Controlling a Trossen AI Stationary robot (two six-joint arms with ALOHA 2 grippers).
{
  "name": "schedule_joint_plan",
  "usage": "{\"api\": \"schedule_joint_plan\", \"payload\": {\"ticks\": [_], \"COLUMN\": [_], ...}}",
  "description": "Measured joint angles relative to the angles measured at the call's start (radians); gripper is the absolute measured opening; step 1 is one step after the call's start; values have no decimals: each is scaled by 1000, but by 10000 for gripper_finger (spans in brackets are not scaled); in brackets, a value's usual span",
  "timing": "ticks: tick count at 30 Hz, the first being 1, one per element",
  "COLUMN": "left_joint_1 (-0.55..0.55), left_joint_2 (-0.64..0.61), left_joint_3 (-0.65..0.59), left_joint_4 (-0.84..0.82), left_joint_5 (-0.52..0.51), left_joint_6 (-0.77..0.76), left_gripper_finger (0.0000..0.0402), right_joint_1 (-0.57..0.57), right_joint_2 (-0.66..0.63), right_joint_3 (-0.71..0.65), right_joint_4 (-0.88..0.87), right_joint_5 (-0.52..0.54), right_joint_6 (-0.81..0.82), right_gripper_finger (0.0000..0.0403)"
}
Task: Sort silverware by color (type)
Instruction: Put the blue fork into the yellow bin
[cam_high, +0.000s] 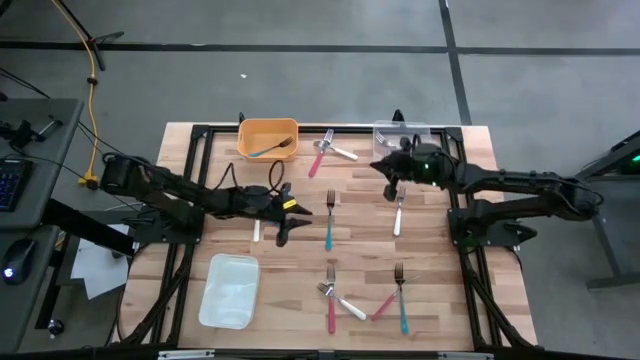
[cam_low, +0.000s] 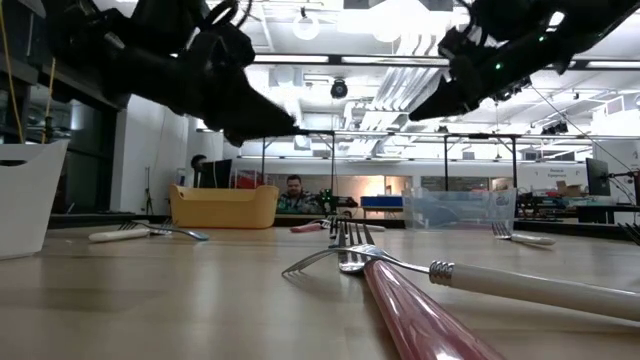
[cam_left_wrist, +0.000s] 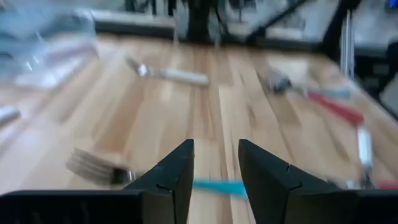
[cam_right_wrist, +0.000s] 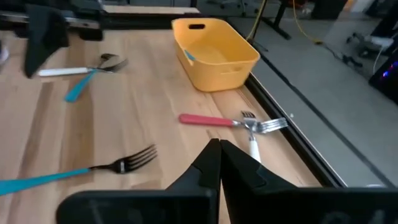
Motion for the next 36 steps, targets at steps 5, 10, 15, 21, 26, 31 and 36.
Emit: {"api": "schedule_joint_plan", "payload": {"ticks": [5,10,15,21,26,31,36], "left_joint_1": [0,13,44,113,147,162,158], "left_joint_2": [-105,-139,-130,-84,-45,5,44], "left_joint_3": [112,242,271,271,271,271,271], "left_joint_4": [-487,-938,-1128,-1230,-1228,-1237,-1229], "left_joint_5": [4,-3,-114,-147,-113,-107,-112], "left_joint_6": [51,115,171,225,253,304,379], "left_gripper_finger": [95,82,82,102,131,144,140], "right_joint_1": [106,167,184,183,183,183,183], "right_joint_2": [-15,-9,-4,-3,-3,-3,-3], "right_joint_3": [-3,-4,-4,-4,-4,-4,-4], "right_joint_4": [-10,-9,-4,-6,-5,-4,-4], "right_joint_5": [55,67,68,70,70,70,70], "right_joint_6": [0,-1,-1,-1,-2,-1,-1], "right_gripper_finger": [1,1,1,0,0,0,0]}}
